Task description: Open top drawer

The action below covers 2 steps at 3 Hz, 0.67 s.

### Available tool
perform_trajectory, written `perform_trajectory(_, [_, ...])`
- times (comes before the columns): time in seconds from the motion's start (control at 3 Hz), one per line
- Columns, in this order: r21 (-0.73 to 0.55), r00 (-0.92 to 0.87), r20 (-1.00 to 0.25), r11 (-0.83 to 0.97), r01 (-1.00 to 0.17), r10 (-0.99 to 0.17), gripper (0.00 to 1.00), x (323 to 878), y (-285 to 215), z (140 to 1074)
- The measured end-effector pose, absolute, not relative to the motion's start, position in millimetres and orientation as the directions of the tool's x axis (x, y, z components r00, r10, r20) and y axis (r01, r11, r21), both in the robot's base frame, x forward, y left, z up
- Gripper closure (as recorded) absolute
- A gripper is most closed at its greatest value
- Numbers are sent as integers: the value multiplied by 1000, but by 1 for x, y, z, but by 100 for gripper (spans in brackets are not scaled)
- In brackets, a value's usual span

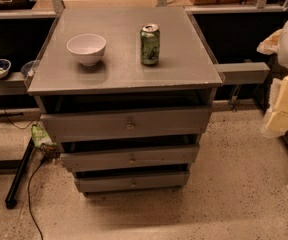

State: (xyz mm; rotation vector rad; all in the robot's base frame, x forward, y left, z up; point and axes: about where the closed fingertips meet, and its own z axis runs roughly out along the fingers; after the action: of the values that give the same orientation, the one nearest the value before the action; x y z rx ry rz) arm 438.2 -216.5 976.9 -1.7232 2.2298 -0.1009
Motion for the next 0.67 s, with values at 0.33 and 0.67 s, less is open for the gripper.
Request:
perform_trajectory(0.33, [-253,-221,-211,272,-929,-952,0,438,-217,975])
perform_trajectory(0.67, [-292,-223,-240,289,-912,-945,0,440,-225,953])
